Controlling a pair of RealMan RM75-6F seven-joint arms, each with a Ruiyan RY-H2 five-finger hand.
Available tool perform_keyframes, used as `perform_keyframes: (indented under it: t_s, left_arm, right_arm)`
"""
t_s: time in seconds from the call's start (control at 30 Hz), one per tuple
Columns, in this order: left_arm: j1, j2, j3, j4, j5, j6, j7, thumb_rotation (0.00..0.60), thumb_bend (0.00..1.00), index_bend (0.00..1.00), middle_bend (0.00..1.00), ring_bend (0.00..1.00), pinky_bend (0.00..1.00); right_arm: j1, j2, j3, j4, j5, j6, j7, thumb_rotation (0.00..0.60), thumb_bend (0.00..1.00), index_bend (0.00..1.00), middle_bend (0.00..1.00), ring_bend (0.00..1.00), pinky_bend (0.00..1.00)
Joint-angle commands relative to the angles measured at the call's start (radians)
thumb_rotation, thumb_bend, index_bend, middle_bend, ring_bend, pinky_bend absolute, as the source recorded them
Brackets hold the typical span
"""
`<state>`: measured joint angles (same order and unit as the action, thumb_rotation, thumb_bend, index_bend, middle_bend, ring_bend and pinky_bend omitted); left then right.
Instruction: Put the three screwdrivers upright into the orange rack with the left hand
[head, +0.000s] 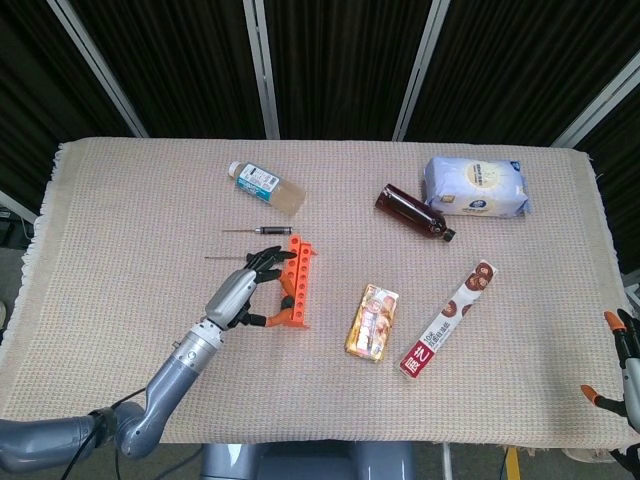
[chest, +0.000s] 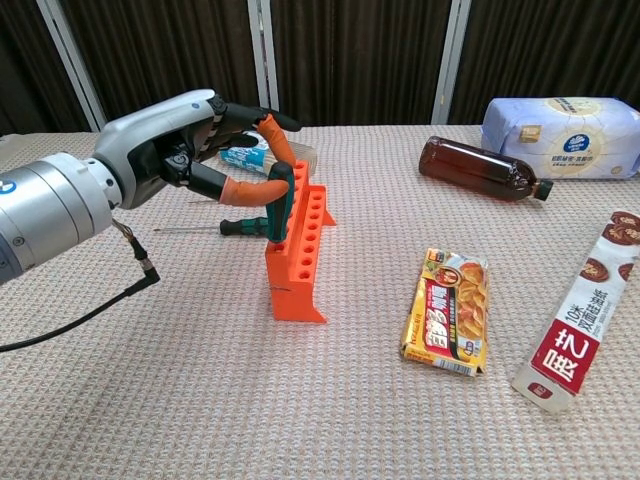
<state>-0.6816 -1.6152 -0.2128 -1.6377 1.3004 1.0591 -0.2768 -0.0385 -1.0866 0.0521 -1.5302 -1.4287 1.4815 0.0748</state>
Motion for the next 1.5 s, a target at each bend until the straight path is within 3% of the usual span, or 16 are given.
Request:
perform_keyframes:
  t_s: [0.03,0.4,0.47,0.7,0.83,1.07,1.2,1.33,1.5]
  left_arm:
    - [0.0,0.001,-0.001,0.001,0.0,-0.002,0.001,0.6,0.46,0.64,0.11,0.0,0.0]
    - [0.0,-0.008,0.001,0.013,-0.018,-0.021,0.015,0.6,0.45,0.61,0.08,0.0,0.0]
    - [-0.001,-0.007,0.001,0.013,-0.02,-0.024,0.018,0.6,0.43,0.54,0.06,0.0,0.0]
    - [0.001,-0.006,-0.004,0.007,-0.023,-0.023,0.024,0.6,0.32,0.12,0.0,0.0,0.0]
    - [0.004,-0.001,-0.008,0.0,-0.016,-0.013,0.026,0.6,0.31,0.03,0.0,0.0,0.0]
    - [0.017,0.041,-0.01,-0.021,0.019,0.023,0.052,0.6,0.31,0.06,0.0,0.0,0.0]
    - [0.03,0.093,-0.01,-0.036,0.035,0.044,0.088,0.6,0.33,0.24,0.0,0.0,0.0]
    - [0.045,0.165,-0.018,-0.045,0.017,0.054,0.14,0.6,0.44,0.43,0.0,0.0,0.0]
    - [0.036,0.229,-0.024,-0.004,-0.049,0.029,0.292,0.6,0.45,0.46,0.0,0.0,0.0]
  right_arm:
    - [0.0,0.0,0.0,0.0,0.001,-0.001,0.0,0.6,0.0,0.05,0.0,0.0,0.0]
    - [0.002,-0.001,0.001,0.002,0.004,-0.005,0.002,0.6,0.0,0.05,0.0,0.0,0.0]
    - [0.002,-0.001,0.001,0.003,0.004,-0.005,0.002,0.6,0.0,0.05,0.0,0.0,0.0]
    - [0.002,-0.002,0.0,0.004,0.005,-0.007,0.004,0.6,0.0,0.05,0.0,0.0,0.0]
    - [0.002,-0.002,0.001,0.005,0.005,-0.006,0.006,0.6,0.0,0.04,0.0,0.0,0.0]
    - [0.002,-0.002,0.002,0.006,0.003,-0.005,0.009,0.6,0.0,0.04,0.0,0.0,0.0]
    - [0.003,-0.003,0.002,0.008,0.004,-0.005,0.012,0.6,0.0,0.05,0.0,0.0,0.0]
    - [0.004,-0.004,0.002,0.01,0.001,-0.005,0.014,0.6,0.0,0.05,0.0,0.0,0.0]
    - [0.01,-0.006,0.001,0.011,-0.006,-0.011,0.014,0.6,0.0,0.05,0.0,0.0,0.0]
